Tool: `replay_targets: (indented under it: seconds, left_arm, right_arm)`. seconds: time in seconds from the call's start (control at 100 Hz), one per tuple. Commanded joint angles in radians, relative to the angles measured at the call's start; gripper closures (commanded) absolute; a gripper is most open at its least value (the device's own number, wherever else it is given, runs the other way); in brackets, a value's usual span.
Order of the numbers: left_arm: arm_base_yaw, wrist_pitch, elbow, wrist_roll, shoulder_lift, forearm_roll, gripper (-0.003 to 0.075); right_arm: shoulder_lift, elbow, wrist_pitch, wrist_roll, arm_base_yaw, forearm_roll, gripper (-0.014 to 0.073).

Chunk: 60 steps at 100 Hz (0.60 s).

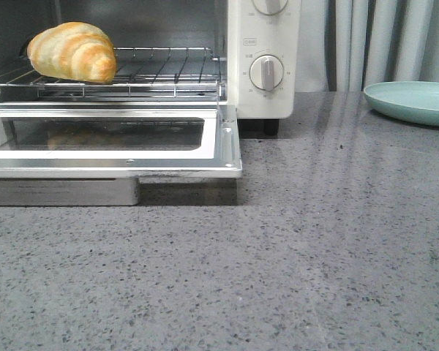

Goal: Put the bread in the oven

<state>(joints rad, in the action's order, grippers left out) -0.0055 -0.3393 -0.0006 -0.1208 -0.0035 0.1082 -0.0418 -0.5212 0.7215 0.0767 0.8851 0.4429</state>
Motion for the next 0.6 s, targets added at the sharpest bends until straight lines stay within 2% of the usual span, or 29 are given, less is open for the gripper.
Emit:
replay_targets:
  seconds: [0.0,0.12,0.36,0.49,0.59]
  left_arm:
    - [0.004,0.051,0.024,0.009,-0.02,0.004,0.0741]
    - [0.004,0.051,0.024,0.009,-0.02,0.004,0.0741]
    - [0.004,0.051,0.024,0.009,-0.02,0.004,0.0741]
    - [0.004,0.051,0.024,0.009,-0.02,0.004,0.0741]
    - [0.004,0.051,0.024,0.009,-0.02,0.004,0.0741]
  right_arm:
    - [-0.013,0.017,-0.065,0.002,-0.015,0.055,0.0652]
    - [-0.019,0.083,-0.142,0.057,-0.103,0.035,0.0652]
    - [-0.028,0.284,-0.457,0.064,-0.467,-0.247,0.0652]
    - [-0.028,0.445,-0.658,0.064,-0.665,-0.249,0.0652]
    - [-0.028,0.518,-0.71,0.064,-0.773,-0.249,0.0652]
